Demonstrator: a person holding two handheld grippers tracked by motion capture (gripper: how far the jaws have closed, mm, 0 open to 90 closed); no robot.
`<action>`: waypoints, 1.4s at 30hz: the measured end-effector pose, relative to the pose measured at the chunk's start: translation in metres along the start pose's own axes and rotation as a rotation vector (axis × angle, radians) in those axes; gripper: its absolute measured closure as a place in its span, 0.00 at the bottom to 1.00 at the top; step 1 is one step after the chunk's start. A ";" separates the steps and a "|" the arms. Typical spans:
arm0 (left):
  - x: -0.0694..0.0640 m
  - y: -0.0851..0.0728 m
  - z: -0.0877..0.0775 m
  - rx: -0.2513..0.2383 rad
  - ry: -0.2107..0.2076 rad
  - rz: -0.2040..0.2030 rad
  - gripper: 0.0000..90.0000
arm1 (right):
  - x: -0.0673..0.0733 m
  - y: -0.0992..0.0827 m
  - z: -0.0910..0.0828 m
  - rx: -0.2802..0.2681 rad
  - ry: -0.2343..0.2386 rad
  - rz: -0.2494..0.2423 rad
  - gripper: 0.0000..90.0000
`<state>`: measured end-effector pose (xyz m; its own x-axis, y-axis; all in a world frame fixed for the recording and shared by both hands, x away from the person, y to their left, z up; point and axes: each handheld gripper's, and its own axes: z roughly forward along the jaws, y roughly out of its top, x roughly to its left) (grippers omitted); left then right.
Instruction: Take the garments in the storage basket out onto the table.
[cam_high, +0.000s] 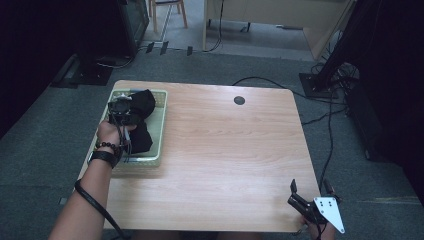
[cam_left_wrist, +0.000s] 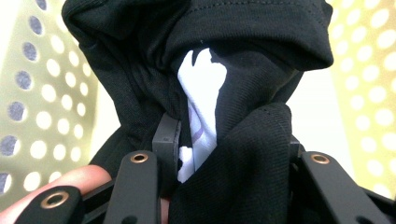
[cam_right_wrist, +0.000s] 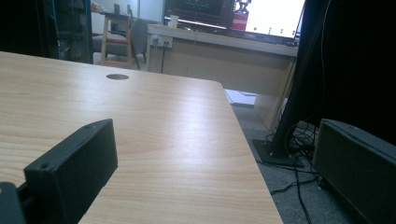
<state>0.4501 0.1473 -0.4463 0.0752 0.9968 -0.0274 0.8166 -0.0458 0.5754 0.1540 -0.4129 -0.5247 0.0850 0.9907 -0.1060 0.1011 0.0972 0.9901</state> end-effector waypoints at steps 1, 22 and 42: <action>0.000 0.000 -0.002 -0.005 -0.003 0.000 0.64 | 0.000 0.000 0.000 0.000 0.000 0.000 0.00; -0.025 0.020 -0.057 -0.165 -0.074 0.066 0.64 | 0.000 0.000 0.000 0.000 0.000 0.000 0.00; -0.084 0.034 -0.099 -0.272 -0.162 0.187 0.64 | -0.001 0.000 0.000 -0.001 0.005 0.001 0.00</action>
<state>0.4148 0.0689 -0.3439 0.3158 0.9487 -0.0177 0.5998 -0.1851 0.7785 0.1540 -0.4135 -0.5247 0.0803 0.9913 -0.1045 0.0996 0.0963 0.9904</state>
